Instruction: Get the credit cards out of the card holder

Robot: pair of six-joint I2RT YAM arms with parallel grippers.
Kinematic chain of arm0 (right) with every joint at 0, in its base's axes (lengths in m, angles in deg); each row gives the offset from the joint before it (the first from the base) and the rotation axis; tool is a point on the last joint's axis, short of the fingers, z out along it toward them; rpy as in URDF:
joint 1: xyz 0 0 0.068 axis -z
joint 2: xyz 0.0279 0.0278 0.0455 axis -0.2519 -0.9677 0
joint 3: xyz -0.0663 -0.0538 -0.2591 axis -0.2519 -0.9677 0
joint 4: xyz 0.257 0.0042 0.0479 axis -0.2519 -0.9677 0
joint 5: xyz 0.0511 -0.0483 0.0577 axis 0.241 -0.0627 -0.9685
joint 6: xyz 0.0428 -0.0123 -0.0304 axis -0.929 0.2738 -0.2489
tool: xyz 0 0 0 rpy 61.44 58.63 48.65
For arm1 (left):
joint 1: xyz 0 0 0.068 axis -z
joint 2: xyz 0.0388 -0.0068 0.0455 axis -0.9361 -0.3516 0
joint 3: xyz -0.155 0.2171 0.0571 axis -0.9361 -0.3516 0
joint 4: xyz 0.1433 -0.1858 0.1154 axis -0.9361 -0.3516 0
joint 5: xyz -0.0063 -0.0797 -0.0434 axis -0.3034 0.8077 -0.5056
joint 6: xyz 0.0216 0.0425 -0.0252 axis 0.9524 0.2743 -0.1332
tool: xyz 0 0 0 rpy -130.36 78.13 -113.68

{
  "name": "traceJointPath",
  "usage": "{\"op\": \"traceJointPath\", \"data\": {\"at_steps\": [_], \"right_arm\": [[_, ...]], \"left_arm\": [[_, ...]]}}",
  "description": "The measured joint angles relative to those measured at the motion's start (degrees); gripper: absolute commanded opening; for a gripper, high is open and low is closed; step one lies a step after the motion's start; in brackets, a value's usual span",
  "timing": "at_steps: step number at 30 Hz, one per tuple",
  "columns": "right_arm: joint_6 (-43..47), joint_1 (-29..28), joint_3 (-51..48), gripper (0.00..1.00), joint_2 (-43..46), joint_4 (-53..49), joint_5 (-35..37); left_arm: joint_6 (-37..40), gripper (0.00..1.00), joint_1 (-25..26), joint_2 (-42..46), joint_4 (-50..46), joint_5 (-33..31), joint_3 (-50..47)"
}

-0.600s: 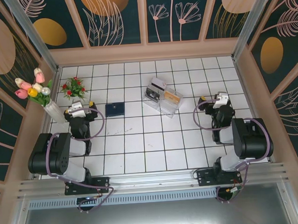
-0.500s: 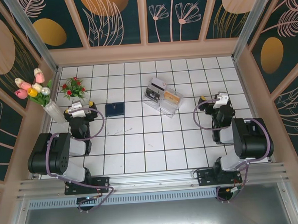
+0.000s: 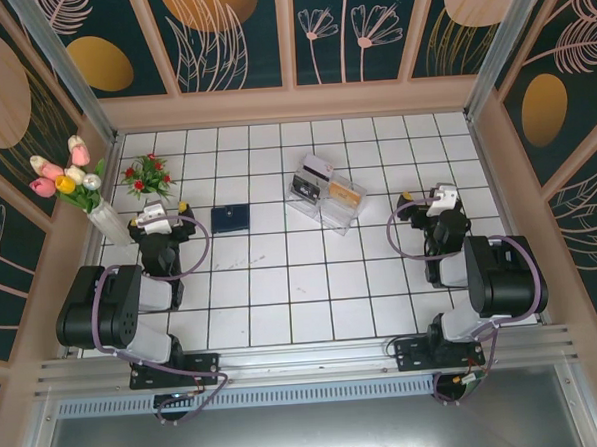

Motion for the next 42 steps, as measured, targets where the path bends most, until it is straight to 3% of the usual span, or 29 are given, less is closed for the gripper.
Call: {"op": "traceJointPath", "data": {"at_steps": [10, 13, 19, 24, 29, 32, 37, 42], "right_arm": [[-0.1, 0.0, 0.0, 0.99, 0.2, -0.4, 0.3], [-0.5, -0.3, 0.1, 0.99, 4.0, -4.5, 2.4], [-6.2, -0.5, 5.1, 0.99, 18.5, -20.4, 8.0], [-16.7, -0.5, 14.5, 0.99, 25.1, -40.4, 8.7], [-26.0, -1.1, 22.4, 0.99, 26.2, -57.5, 4.4], [-31.0, -1.6, 23.9, 0.99, 26.2, -63.6, -1.8], [-37.7, -6.2, 24.0, 0.99, 24.8, -68.7, -11.0], [-43.1, -14.1, 23.8, 0.87, 19.0, -69.4, -15.2]], "left_arm": [[0.0, 0.99, 0.0, 0.3, 0.0, 0.0, -0.1], [-0.2, 0.99, 0.0, 4.0, -1.0, -0.4, -1.1], [-2.1, 0.99, 0.0, 17.2, -17.2, -2.4, 2.8], [-9.3, 0.99, 0.0, 24.4, -34.5, -2.2, 9.2], [-19.3, 0.99, 0.0, 29.4, -50.8, 2.7, 16.4], [-23.7, 0.99, 0.0, 30.3, -59.3, 7.2, 21.2], [-26.7, 0.99, 0.0, 31.0, -68.1, 15.8, 26.1], [-27.7, 0.99, 0.0, 31.0, -73.9, 21.6, 27.1]]}}
